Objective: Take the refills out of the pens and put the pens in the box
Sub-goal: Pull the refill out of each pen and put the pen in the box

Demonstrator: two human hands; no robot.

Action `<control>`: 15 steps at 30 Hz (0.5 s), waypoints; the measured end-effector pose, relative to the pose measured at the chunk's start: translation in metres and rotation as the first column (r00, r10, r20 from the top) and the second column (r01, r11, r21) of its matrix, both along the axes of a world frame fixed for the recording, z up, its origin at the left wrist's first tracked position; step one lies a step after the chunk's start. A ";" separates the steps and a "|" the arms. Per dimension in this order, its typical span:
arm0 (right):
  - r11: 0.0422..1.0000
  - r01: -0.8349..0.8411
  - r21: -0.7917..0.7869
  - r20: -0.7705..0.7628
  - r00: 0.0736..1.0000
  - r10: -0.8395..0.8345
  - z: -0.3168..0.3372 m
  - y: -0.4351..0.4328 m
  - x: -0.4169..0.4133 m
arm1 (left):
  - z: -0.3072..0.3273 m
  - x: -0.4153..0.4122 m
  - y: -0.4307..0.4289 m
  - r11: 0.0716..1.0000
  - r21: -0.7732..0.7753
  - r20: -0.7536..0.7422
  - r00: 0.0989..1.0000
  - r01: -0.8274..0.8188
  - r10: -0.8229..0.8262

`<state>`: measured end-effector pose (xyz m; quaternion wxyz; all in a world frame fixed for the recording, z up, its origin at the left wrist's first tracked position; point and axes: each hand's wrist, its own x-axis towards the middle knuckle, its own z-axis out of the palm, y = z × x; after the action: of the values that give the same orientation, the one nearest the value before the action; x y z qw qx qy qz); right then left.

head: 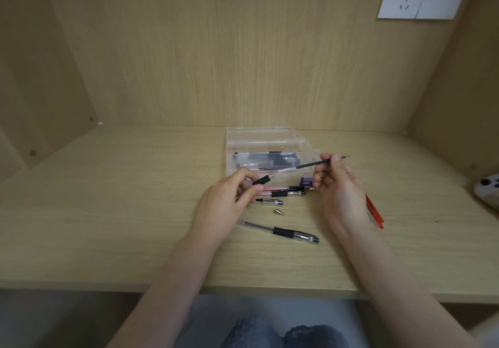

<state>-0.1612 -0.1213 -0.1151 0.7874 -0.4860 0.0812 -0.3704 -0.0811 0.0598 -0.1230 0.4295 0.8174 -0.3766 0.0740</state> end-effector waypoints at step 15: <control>0.998 0.008 -0.065 -0.103 0.995 -0.015 -0.005 -0.003 -0.001 | 0.001 0.000 0.001 1.000 0.018 -0.001 1.000 0.000 0.000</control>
<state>-0.1625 -0.1240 -0.1200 0.7638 -0.5293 0.1129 -0.3517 -0.0813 0.0609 -0.1215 0.4224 0.8213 -0.3771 0.0699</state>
